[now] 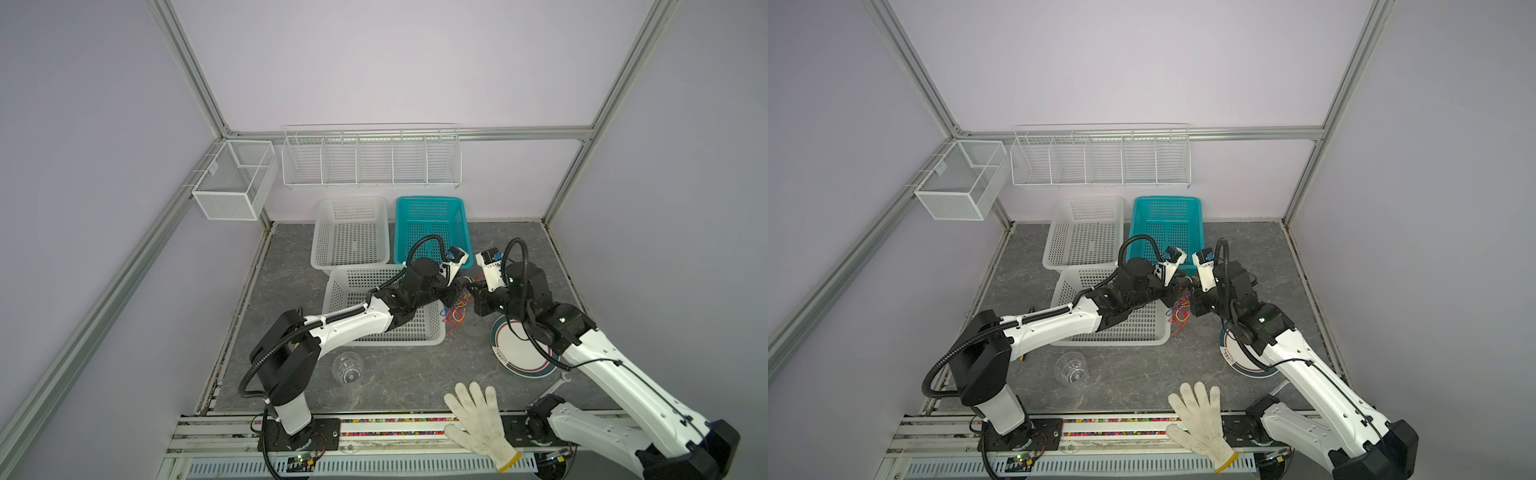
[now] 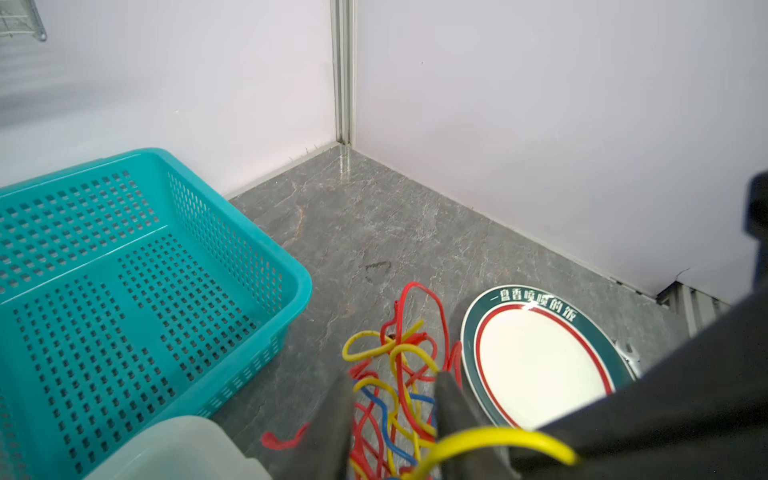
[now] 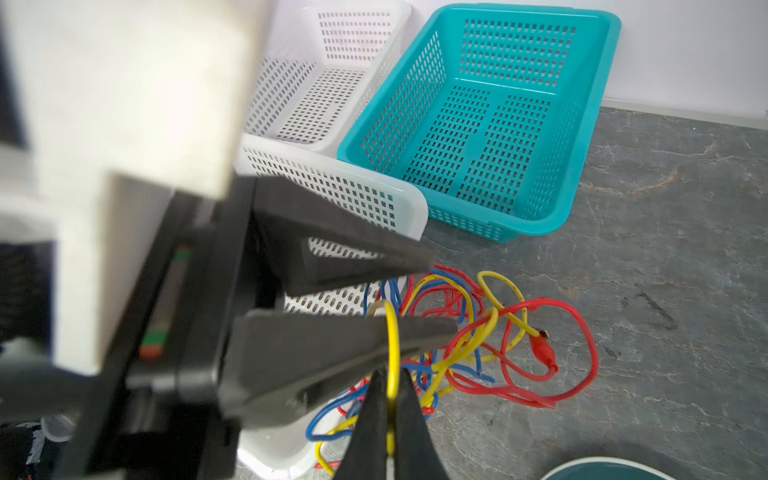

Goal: Untangle the cables
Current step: 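Grasp the yellow wire with the left gripper beside the right gripper, then pull the yellow wire up with the left gripper while the right gripper lowers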

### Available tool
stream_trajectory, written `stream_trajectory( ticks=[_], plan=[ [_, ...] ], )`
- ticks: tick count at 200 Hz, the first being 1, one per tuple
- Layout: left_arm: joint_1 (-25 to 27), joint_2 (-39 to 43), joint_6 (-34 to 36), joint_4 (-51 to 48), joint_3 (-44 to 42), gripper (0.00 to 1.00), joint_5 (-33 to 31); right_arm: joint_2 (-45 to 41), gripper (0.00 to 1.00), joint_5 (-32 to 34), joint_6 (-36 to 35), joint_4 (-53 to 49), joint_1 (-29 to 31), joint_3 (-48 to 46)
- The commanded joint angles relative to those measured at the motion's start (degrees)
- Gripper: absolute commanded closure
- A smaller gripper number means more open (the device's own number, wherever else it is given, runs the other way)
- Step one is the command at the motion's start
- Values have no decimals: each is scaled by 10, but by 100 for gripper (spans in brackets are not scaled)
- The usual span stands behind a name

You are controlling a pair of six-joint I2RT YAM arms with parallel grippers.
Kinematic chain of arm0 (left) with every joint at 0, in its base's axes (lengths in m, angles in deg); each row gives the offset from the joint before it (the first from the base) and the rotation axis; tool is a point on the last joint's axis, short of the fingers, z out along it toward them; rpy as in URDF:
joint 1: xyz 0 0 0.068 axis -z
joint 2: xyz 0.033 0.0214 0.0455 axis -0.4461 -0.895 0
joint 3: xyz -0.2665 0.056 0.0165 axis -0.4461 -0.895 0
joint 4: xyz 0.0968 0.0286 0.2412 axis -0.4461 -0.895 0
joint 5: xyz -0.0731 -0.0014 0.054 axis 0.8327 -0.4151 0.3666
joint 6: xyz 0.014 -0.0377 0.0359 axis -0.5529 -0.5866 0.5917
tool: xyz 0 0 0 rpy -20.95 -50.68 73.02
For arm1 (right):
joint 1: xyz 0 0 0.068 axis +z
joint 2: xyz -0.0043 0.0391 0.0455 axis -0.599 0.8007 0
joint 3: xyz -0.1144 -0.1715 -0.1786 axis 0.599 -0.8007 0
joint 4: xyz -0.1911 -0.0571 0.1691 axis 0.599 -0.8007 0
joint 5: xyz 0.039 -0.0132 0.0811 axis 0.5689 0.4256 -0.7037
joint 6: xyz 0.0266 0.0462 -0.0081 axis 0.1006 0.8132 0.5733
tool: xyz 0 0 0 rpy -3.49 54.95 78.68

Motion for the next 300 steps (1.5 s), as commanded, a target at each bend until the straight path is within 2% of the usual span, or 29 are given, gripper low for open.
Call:
stream_trajectory(
  ticks=[1, 7, 38, 52, 62, 88, 116, 144, 170, 189, 211, 237, 282, 300],
  plan=[
    [2, -9, 0, 11, 19, 93, -13, -5, 93, -15, -4, 27, -1, -11],
    [2, -9, -2, 14, 18, 100, -16, -4, 93, -12, -2, 28, -1, -13],
    [2, -9, -9, 35, 9, 100, -19, 3, 91, 4, 6, 20, -3, -13],
    [2, -9, -8, 46, 2, 100, -16, 5, 76, 25, 12, 4, -4, -7],
    [3, -10, -6, 57, -6, 100, -16, 6, 59, 52, 23, -17, -9, 3],
    [2, -13, -1, 77, -24, 100, -23, -11, 36, 37, 22, -51, -35, 17],
    [2, -20, -1, 88, -27, 100, -25, -48, 21, -11, 16, -55, -54, 14],
    [2, -27, 14, 98, -26, 100, -17, -89, 10, -1, 20, -69, -69, 12],
    [2, -31, 43, 133, -35, 100, 11, -85, 7, 19, 20, -92, -95, 25],
    [2, -32, 63, 182, -48, 100, 24, -60, 7, 6, 19, -99, -129, 36],
    [2, -36, 94, 211, -50, 100, 45, -28, 7, -35, 19, -94, -174, 47],
    [3, -42, 132, 205, -34, 100, 90, 9, 8, -117, 15, -70, -223, 54],
    [2, -57, 201, 131, 28, 100, 135, 55, 8, -208, -4, -41, -234, 40],
    [2, -62, 220, 121, 43, 100, 144, 67, 8, -220, -8, -30, -234, 23]
  ],
)
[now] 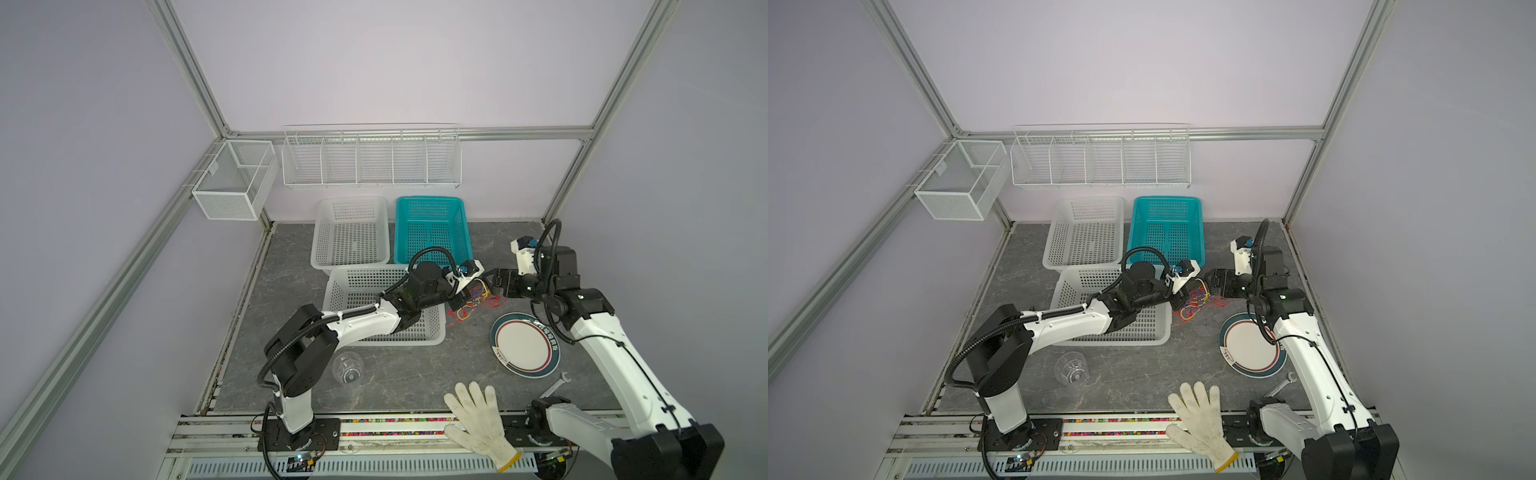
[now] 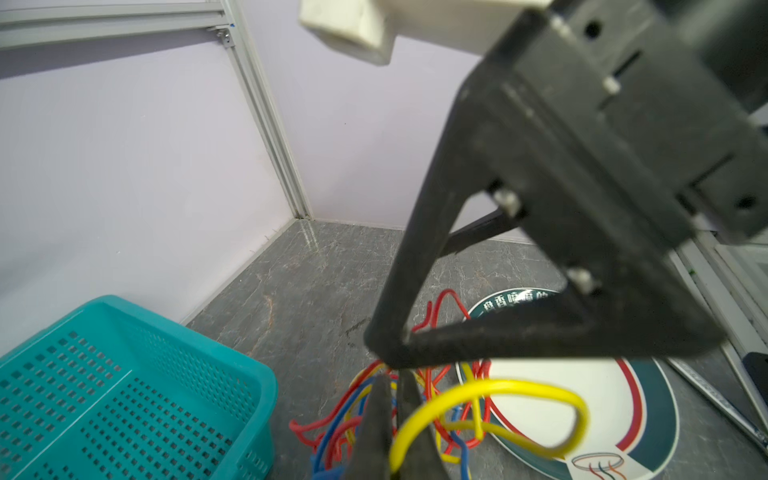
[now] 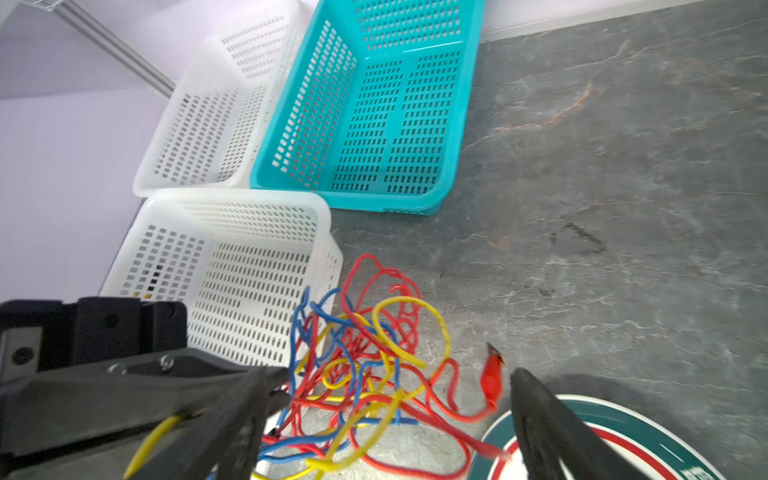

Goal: Untangle the cables
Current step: 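Pull the yellow wire up with the left gripper while the right gripper lowers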

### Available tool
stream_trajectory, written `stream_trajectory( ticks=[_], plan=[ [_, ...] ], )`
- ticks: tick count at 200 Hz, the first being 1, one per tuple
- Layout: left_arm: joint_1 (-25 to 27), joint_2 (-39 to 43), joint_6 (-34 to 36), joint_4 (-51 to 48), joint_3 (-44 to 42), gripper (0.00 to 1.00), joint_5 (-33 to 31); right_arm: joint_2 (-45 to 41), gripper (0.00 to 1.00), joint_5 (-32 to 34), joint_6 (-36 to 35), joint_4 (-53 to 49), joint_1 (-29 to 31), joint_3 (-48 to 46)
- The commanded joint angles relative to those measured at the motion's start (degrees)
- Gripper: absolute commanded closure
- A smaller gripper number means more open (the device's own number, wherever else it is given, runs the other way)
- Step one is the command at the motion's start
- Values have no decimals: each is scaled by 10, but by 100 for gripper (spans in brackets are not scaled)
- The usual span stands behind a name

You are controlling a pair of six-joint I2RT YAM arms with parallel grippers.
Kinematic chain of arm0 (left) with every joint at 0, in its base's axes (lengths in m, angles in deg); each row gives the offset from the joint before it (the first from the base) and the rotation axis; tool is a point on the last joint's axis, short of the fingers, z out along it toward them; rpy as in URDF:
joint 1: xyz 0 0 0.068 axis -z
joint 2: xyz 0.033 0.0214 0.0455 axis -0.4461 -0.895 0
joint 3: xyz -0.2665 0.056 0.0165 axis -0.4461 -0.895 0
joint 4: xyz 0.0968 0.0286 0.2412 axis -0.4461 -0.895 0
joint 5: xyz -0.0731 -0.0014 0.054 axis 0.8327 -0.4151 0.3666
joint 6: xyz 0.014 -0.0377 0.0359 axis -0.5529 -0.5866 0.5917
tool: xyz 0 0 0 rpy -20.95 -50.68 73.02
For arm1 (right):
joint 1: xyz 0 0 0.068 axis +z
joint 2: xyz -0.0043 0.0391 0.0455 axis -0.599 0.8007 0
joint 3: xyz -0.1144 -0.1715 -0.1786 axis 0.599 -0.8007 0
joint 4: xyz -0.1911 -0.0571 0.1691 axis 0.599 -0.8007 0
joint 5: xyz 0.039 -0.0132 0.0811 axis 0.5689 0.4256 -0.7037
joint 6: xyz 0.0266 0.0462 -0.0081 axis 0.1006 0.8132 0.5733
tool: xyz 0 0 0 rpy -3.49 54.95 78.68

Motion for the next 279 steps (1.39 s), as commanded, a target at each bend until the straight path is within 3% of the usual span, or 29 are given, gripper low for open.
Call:
stream_trajectory(
  ticks=[1, 44, 97, 121, 157, 210, 245, 266, 279],
  plan=[
    [-2, -10, 58, -8, 42, 100, 38, 12, 8, -61, -19, 30, -2, -19],
    [-2, -19, 67, -4, 62, 100, 45, 38, 10, -57, -22, 45, -2, -48],
    [-5, -10, 67, 21, 51, 100, 34, 37, 12, 10, -8, 52, -7, -79],
    [-7, -7, 63, 22, 48, 100, 30, 19, 12, 11, 10, 61, -20, -104],
    [-17, -4, 48, 45, 37, 100, 32, -11, 11, -34, -4, 53, -23, -108],
    [-24, -11, 0, 88, 53, 100, 90, 7, 12, -109, -4, 99, -21, -123],
    [-24, -16, -33, 117, 55, 100, 110, 38, 22, -85, 4, 116, -20, -108],
    [-24, -14, -47, 126, 53, 100, 115, 46, 39, -59, 15, 132, -21, -107],
    [-24, -12, -54, 134, 48, 100, 117, 51, 58, -37, 23, 142, -21, -110]
  ],
)
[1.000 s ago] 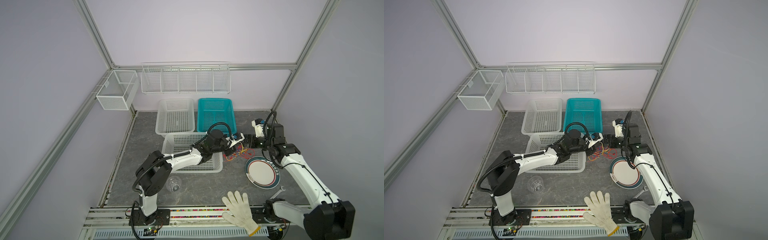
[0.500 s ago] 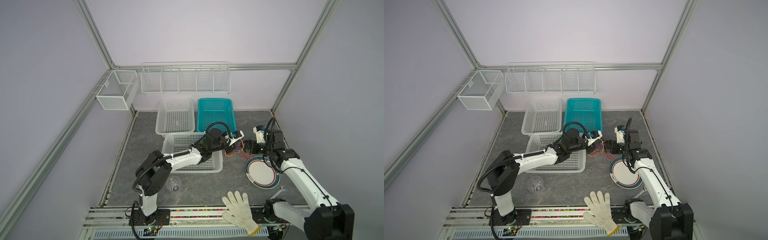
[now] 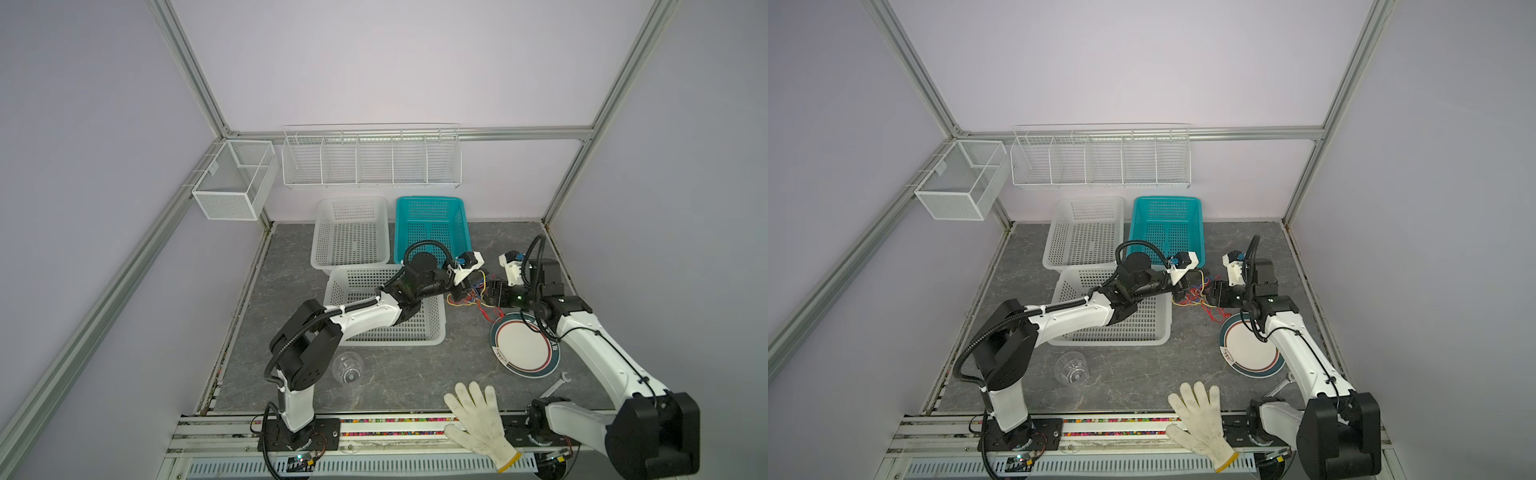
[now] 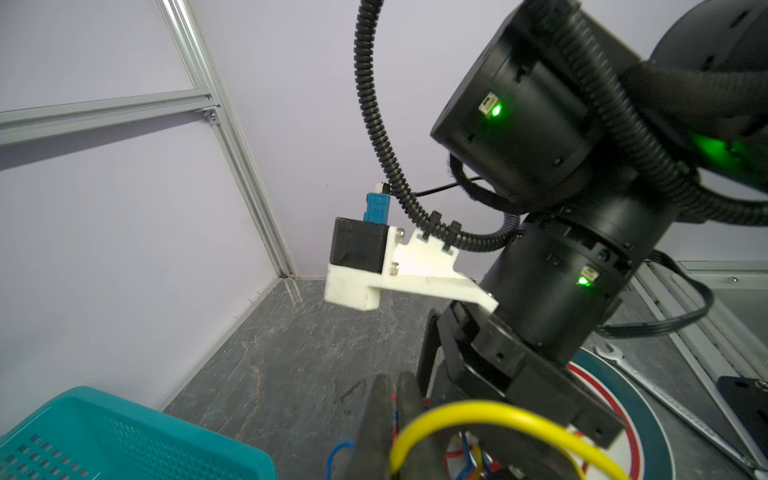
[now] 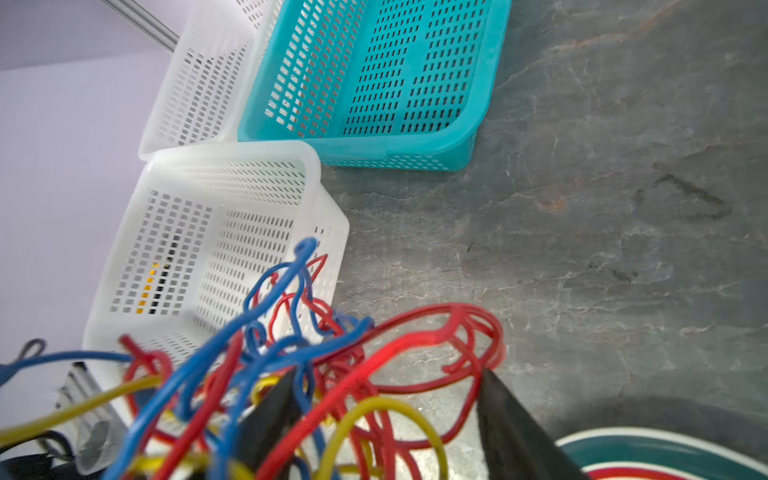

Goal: Untangle the cables

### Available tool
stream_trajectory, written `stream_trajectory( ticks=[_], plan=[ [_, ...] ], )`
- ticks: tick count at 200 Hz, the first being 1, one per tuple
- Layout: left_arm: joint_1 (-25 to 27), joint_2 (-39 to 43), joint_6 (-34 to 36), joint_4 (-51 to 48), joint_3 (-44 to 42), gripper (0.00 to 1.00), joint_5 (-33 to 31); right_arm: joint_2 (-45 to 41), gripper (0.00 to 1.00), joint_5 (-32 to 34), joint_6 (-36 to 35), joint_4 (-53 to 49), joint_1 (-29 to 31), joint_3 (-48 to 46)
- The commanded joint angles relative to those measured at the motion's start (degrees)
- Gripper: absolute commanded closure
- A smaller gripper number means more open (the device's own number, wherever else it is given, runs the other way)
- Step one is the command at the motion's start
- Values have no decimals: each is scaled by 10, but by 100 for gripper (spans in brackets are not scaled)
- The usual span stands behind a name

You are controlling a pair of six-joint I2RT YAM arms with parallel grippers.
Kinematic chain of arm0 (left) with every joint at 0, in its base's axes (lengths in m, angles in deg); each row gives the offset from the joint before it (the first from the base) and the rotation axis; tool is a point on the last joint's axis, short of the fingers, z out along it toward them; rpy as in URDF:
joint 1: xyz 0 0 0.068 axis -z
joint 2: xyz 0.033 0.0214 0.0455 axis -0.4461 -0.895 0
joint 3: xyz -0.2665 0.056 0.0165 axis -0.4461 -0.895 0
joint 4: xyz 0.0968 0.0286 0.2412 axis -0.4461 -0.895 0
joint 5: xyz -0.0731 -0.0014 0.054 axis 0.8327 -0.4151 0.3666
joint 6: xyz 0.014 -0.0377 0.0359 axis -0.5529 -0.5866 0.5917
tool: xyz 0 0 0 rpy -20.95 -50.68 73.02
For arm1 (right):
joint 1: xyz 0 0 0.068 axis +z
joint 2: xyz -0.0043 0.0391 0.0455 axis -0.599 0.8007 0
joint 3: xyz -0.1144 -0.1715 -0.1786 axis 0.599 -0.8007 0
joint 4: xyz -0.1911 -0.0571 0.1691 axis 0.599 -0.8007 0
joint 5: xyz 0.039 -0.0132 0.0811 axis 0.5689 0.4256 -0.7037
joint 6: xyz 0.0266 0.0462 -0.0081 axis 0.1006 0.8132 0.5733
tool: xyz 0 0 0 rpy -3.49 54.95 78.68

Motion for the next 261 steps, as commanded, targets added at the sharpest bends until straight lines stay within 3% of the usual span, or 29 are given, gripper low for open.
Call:
stream_trajectory(
  ticks=[1, 18, 39, 78, 120, 178, 206, 261],
  plan=[
    [-1, 11, -31, 55, 20, 100, 21, 7, 59, 37, 9, 30, -2, 2],
    [-1, 16, -42, 67, 12, 100, 14, 13, 80, 88, 21, 34, -1, -3],
    [0, 26, -56, 74, 0, 100, -14, 25, 93, 161, 37, 28, -2, -6],
    [-1, 63, -75, 66, -23, 100, -94, 69, 94, 250, 63, 31, -3, -4],
    [-1, 138, -74, 27, -49, 100, -173, 140, 94, 284, 74, 46, -6, 13],
    [-1, 271, -60, -76, -76, 100, -266, 199, 94, 289, 81, 58, -23, 24],
    [-1, 329, -53, -81, -106, 100, -296, 213, 94, 279, 86, 54, -34, 25],
    [-1, 404, -43, -120, -130, 100, -323, 232, 94, 268, 90, 49, -36, 52]
  ],
)
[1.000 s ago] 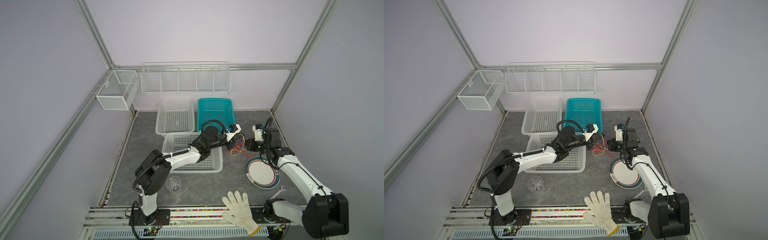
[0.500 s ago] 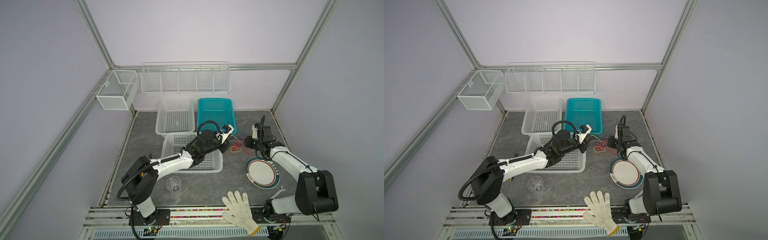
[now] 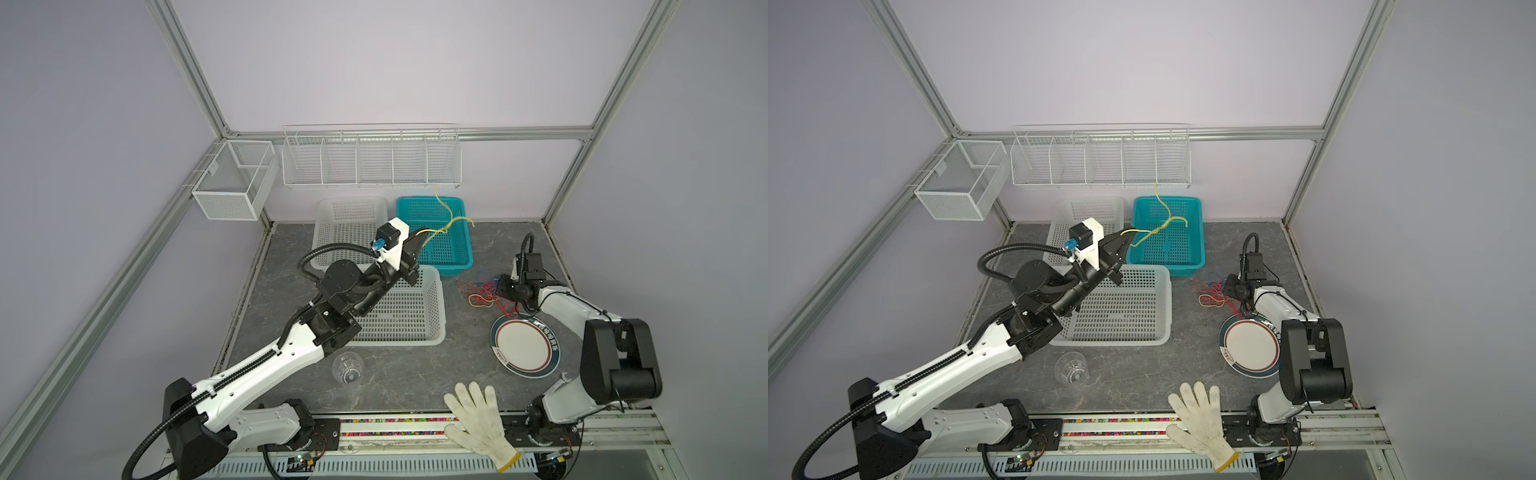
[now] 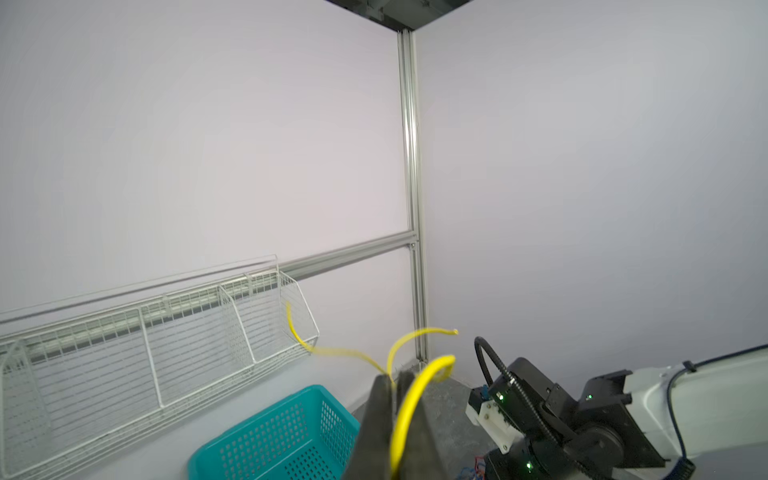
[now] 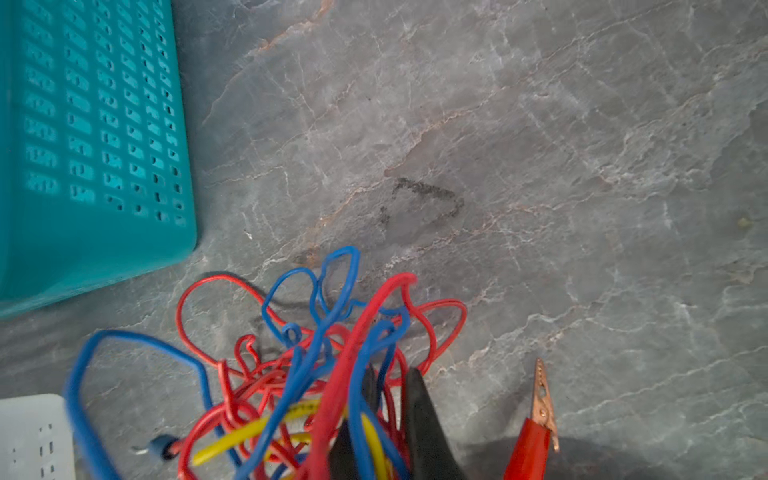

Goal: Untangle the cables

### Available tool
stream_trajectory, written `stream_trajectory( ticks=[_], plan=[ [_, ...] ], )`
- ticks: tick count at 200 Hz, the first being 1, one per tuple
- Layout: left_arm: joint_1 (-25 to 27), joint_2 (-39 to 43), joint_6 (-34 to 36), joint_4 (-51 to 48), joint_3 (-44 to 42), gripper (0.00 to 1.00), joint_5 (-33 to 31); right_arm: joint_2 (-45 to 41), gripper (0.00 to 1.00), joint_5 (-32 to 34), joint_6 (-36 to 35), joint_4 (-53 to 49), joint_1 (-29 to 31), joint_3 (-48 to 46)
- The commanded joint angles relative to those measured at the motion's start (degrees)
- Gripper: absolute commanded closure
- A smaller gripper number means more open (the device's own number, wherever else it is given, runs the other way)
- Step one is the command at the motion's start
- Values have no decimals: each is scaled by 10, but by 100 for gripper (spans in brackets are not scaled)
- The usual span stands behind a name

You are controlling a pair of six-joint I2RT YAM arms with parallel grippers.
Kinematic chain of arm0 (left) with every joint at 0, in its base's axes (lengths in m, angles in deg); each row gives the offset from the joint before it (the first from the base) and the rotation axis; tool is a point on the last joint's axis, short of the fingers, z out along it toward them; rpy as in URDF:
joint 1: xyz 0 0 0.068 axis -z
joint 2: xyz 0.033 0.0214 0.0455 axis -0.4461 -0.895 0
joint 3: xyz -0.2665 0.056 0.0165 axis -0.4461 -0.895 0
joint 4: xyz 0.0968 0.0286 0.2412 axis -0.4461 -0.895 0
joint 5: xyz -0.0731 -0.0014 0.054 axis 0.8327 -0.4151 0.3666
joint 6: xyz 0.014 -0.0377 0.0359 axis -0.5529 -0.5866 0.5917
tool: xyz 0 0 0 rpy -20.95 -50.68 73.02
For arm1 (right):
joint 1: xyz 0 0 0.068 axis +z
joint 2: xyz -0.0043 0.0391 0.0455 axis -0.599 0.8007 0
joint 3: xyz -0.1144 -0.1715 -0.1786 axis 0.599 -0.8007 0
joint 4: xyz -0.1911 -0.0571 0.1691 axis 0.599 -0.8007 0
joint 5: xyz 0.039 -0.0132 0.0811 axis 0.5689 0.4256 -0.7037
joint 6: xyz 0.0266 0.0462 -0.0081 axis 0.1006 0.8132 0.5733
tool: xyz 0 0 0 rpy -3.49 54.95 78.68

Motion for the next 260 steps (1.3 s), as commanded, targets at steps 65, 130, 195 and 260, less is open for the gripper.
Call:
stream_trajectory(
  ticks=[65, 130, 195, 260],
  plan=[
    [-2, 17, 5, -62, -23, 100, -70, -2, 93, -20, -1, -24, 1, 6],
    [-2, 12, -18, -118, -19, 100, -113, -50, 73, -27, -10, -50, 8, 3],
    [-3, 45, -35, -192, -46, 100, -191, -90, 42, -26, -14, -64, 12, -10],
    [-4, 73, -88, -256, -103, 100, -222, -101, 41, -26, -11, -66, 15, -12]
  ],
)
